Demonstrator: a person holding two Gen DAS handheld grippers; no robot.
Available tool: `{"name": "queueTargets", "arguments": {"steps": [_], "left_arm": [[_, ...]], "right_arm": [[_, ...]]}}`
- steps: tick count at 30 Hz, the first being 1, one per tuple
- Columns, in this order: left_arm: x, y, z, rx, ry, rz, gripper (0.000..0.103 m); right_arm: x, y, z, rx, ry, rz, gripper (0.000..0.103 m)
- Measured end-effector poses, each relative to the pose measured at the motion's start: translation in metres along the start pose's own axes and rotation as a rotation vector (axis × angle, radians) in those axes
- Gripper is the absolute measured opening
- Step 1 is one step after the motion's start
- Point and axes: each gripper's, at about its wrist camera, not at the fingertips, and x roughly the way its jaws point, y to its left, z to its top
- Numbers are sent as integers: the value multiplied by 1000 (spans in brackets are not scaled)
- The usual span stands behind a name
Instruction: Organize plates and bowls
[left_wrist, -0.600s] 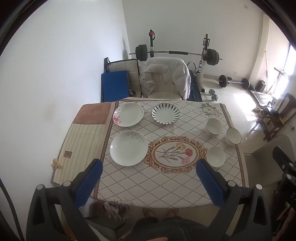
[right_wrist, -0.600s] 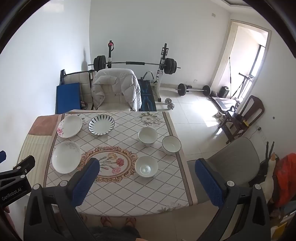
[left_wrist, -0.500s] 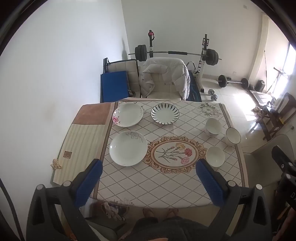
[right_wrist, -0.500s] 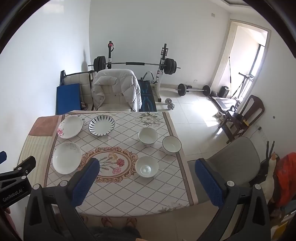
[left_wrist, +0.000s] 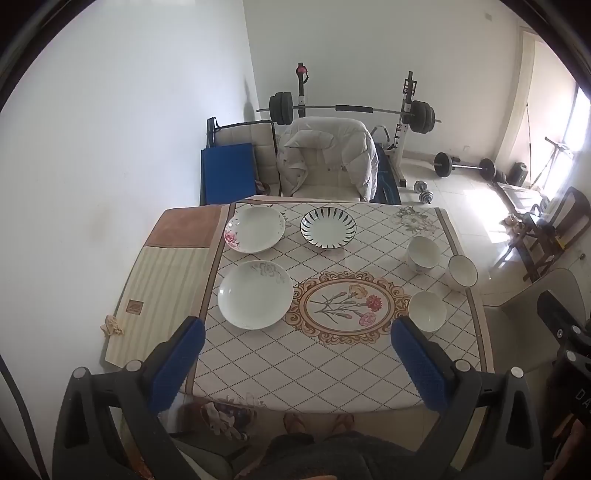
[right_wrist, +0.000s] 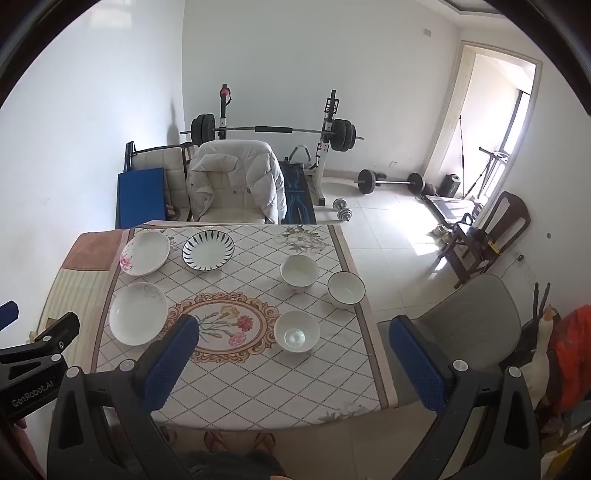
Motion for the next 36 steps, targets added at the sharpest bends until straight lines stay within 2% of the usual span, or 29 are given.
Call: {"name": "queueTargets", "arguments": {"steps": [36], "left_arm": [[-13,-1,0,-11,-35,-4,103]], "right_arm": [[0,1,-5,2,2,12,103]]}}
